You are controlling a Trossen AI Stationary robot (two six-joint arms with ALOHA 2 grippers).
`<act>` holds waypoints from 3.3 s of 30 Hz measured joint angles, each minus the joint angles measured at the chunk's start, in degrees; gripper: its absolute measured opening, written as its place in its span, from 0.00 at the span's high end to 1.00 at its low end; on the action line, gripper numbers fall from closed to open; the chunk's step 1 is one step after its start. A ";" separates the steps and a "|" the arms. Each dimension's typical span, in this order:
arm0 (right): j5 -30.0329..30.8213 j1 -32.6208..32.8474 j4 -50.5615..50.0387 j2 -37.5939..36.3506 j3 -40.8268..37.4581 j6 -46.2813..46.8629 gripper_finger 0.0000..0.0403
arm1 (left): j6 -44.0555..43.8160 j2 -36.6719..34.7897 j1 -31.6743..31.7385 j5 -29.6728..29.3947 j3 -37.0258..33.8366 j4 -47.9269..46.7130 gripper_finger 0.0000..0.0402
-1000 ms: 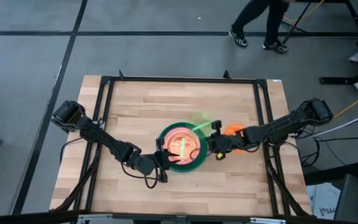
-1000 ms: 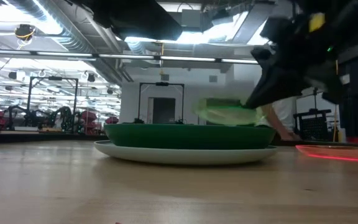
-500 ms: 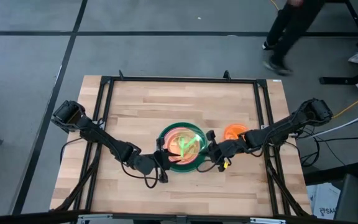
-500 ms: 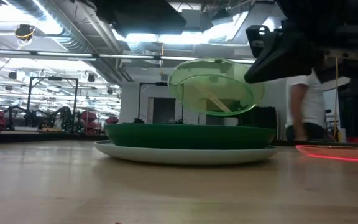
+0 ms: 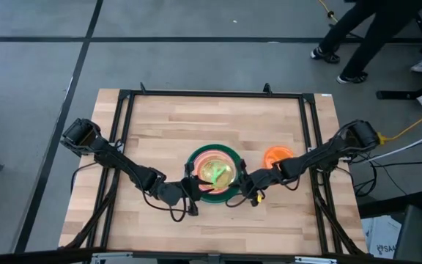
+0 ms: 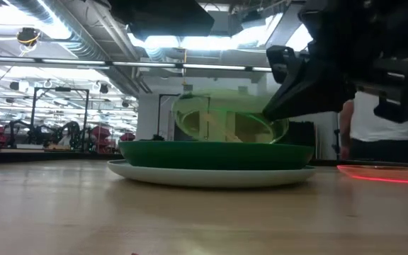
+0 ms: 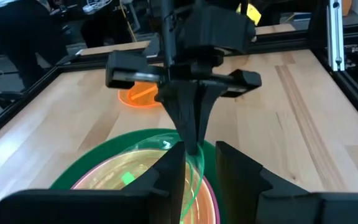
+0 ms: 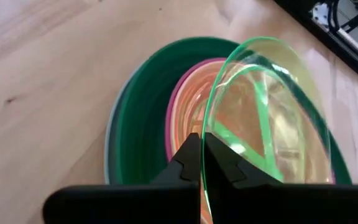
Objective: Stack plastic plates
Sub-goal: Stack the light green plate on top of the light green plate, then stack the orange plate on top of the light green plate
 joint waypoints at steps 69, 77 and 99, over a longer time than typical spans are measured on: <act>5.34 -4.13 -37.99 -16.06 -0.11 35.58 0.63 | -0.04 0.01 0.63 0.53 0.00 -1.01 0.79; 6.48 0.62 -43.26 -16.06 5.48 40.53 0.63 | -0.07 0.01 0.63 0.54 0.00 -1.01 0.79; 16.01 17.47 -61.51 -16.06 9.31 60.81 0.63 | -0.20 0.01 0.63 0.54 0.00 -0.98 0.79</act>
